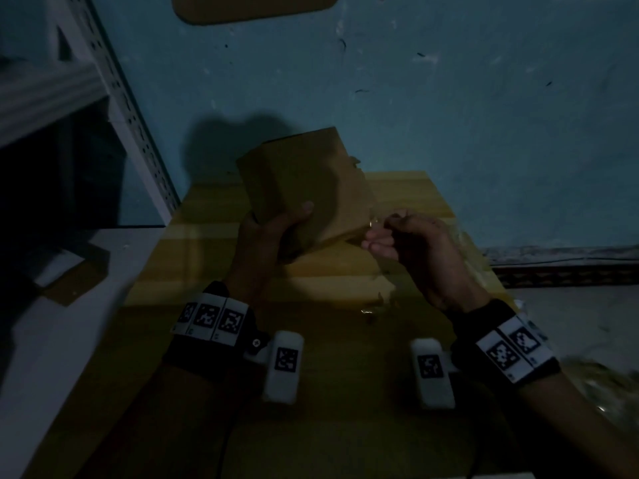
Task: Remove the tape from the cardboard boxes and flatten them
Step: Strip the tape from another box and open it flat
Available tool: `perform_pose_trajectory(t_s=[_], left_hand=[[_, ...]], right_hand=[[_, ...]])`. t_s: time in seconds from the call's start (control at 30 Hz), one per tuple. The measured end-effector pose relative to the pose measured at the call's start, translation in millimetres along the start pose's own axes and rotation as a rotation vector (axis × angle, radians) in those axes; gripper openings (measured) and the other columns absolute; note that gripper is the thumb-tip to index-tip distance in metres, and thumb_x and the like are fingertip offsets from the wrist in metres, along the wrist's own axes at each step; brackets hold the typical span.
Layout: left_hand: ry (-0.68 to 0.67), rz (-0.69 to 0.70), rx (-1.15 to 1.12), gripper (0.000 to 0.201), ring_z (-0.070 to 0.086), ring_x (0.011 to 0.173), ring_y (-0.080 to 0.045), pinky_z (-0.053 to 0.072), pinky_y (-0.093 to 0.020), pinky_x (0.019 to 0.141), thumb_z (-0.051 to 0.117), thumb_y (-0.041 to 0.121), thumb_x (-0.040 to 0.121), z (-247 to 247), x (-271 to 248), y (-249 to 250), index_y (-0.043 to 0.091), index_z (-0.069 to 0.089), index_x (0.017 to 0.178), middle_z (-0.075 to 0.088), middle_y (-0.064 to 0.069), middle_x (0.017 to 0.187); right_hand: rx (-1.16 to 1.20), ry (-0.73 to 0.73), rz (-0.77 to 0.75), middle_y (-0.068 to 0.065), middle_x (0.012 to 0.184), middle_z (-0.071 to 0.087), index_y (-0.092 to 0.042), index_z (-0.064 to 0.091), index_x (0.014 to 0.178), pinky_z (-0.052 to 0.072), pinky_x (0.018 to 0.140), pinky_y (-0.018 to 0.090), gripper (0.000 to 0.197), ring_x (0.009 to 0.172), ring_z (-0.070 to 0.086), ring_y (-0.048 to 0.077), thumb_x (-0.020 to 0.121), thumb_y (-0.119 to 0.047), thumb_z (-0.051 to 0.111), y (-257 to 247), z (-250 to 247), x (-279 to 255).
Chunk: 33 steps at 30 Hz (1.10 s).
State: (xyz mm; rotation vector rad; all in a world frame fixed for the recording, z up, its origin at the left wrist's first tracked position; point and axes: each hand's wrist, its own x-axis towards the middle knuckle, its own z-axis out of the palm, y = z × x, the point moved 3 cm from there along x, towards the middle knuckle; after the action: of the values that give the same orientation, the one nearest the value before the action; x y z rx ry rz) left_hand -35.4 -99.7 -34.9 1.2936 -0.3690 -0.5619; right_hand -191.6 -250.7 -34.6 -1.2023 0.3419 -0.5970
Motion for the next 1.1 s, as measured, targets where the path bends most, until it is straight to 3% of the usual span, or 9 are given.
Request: perform_pose_trajectory(t_s=[0.13,0.2,0.27,0.33,0.47,0.63,0.77,0.9,1.1], left_hand=[[-0.003,-0.028,-0.004,0.078,0.070,0.105,-0.025,0.059,-0.050,0.086,0.086,0.039,0.059,-2.2,-0.3,-0.6,0.018,0.061,0.130,0.072,-0.003,0.117],[-0.004,-0.014,0.033,0.083,0.070,0.104,-0.024,0.057,-0.051,0.089,0.091,0.042,0.056,-1.8,-0.3,-0.2,0.019,0.061,0.130,0.072,-0.001,0.117],[-0.008,0.002,0.058,0.087,0.070,0.104,-0.024,0.056,-0.051,0.091,0.091,0.044,0.053,1.1,-1.8,0.1,0.019,0.061,0.131,0.072,-0.001,0.118],[-0.018,0.030,0.094,0.088,0.070,0.105,-0.022,0.056,-0.049,0.092,0.089,0.047,0.052,5.2,-3.5,-0.2,0.019,0.061,0.131,0.072,0.000,0.118],[0.003,0.062,0.137,0.092,0.068,0.106,-0.020,0.055,-0.048,0.094,0.088,0.052,0.050,7.7,-4.0,-0.2,0.021,0.060,0.131,0.071,0.002,0.119],[0.008,0.043,0.139,0.093,0.070,0.104,-0.023,0.056,-0.050,0.093,0.088,0.054,0.046,5.5,-2.6,-0.3,0.021,0.062,0.128,0.072,0.001,0.116],[-0.064,-0.053,0.089,0.076,0.071,0.101,-0.027,0.055,-0.055,0.092,0.088,0.046,0.060,2.5,-0.9,-2.6,0.017,0.064,0.125,0.073,-0.004,0.113],[-0.218,-0.164,0.008,0.058,0.068,0.109,-0.033,0.054,-0.054,0.093,0.076,0.040,0.077,6.0,-4.9,-0.6,0.015,0.062,0.127,0.070,-0.011,0.120],[-0.348,-0.219,-0.072,0.042,0.068,0.105,-0.031,0.052,-0.055,0.093,0.067,0.036,0.084,13.1,-8.1,0.5,0.017,0.063,0.121,0.070,-0.011,0.117]], right_hand=[[-0.155,0.018,-0.053,0.015,0.088,0.074,-0.002,0.063,0.104,0.059,0.074,0.031,0.033,0.083,0.071,0.029,0.093,-0.033,0.067,-1.5,-6.7,-1.2],[-0.252,0.029,-0.090,0.012,0.085,0.075,-0.002,0.062,0.109,0.060,0.070,0.031,0.046,0.077,0.070,0.027,0.082,-0.037,0.073,-2.4,-6.5,-2.6],[-0.328,0.048,-0.111,0.009,0.082,0.075,0.001,0.060,0.112,0.060,0.066,0.030,0.055,0.072,0.070,0.025,0.075,-0.034,0.080,0.6,-6.6,-1.7],[-0.378,0.057,-0.126,0.004,0.076,0.073,0.001,0.061,0.106,0.059,0.063,0.029,0.044,0.067,0.069,0.022,0.078,-0.023,0.084,5.7,-6.7,0.2],[-0.376,0.090,-0.234,0.004,0.066,0.069,-0.001,0.064,0.092,0.057,0.057,0.030,0.020,0.059,0.066,0.023,0.083,-0.005,0.081,7.6,-10.7,3.6],[-0.347,0.065,-0.305,0.006,0.066,0.070,-0.002,0.069,0.087,0.057,0.060,0.025,0.006,0.062,0.067,0.019,0.087,0.001,0.074,3.9,-10.6,2.3],[-0.222,-0.005,-0.262,0.005,0.070,0.069,-0.002,0.068,0.088,0.055,0.062,0.021,0.011,0.063,0.066,0.014,0.092,0.007,0.063,-2.1,-8.4,0.7],[-0.035,-0.072,-0.201,0.003,0.068,0.065,-0.003,0.062,0.086,0.050,0.057,0.016,0.010,0.058,0.059,0.010,0.092,0.003,0.057,-6.0,-4.8,-1.1],[0.122,-0.139,-0.134,0.000,0.064,0.060,-0.005,0.060,0.084,0.048,0.054,0.014,0.013,0.055,0.054,0.008,0.094,-0.001,0.052,-5.9,-4.3,-2.2]])
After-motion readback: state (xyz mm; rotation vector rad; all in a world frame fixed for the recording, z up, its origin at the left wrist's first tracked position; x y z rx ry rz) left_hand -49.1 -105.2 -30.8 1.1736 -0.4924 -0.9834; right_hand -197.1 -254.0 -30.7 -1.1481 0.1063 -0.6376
